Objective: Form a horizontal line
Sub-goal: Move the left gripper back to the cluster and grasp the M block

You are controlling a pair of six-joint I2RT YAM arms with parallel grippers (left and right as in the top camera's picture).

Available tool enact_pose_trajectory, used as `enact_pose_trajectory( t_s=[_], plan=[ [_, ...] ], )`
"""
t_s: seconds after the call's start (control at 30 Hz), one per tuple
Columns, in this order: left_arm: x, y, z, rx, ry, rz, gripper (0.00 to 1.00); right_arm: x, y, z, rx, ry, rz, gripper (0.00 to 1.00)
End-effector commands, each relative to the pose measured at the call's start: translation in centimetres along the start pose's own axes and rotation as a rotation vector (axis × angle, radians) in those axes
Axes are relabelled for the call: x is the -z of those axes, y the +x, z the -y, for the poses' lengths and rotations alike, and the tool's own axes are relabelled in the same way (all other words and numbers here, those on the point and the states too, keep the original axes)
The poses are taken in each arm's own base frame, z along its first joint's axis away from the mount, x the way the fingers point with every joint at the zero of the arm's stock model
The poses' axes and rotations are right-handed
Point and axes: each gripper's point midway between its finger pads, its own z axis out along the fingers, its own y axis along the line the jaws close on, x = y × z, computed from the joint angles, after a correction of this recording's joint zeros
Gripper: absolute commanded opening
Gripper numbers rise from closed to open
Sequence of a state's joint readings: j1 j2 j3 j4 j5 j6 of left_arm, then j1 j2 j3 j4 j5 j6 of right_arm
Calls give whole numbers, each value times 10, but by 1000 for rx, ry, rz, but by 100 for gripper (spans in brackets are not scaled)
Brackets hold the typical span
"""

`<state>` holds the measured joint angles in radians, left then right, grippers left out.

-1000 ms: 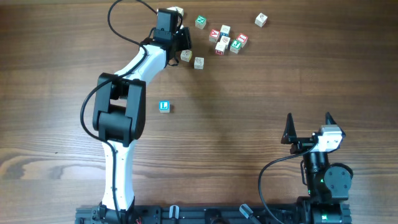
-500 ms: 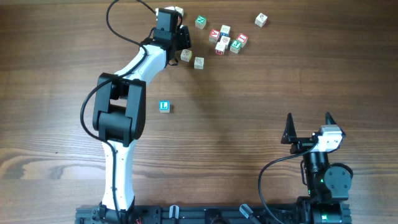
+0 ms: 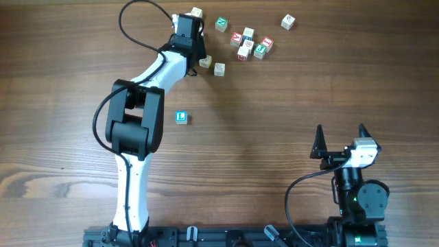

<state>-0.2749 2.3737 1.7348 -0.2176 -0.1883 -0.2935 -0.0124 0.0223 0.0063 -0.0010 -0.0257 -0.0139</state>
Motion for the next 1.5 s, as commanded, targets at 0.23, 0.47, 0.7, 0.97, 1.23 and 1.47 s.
enact_pose_trajectory(
  t_s=[0.23, 0.47, 0.7, 0.97, 1.23, 1.47],
  plan=[
    [0, -21, -9, 22, -20, 64, 35, 0, -1, -1, 12, -8, 7, 100],
    [62, -50, -8, 25, -9, 55, 26, 0, -1, -1, 12, -8, 7, 100],
    [78, 16, -18, -14, -22, -238, 28, 0, -1, -1, 12, -8, 7, 100],
    [76, 52, -27, -27, -42, -346, 27, 0, -1, -1, 12, -8, 7, 100],
    [77, 59, -30, -30, -50, -367, 27, 0, -1, -1, 12, -8, 7, 100],
    [71, 64, -31, -29, -47, -359, 38, 0, -1, -1, 12, -8, 7, 100]
  ],
)
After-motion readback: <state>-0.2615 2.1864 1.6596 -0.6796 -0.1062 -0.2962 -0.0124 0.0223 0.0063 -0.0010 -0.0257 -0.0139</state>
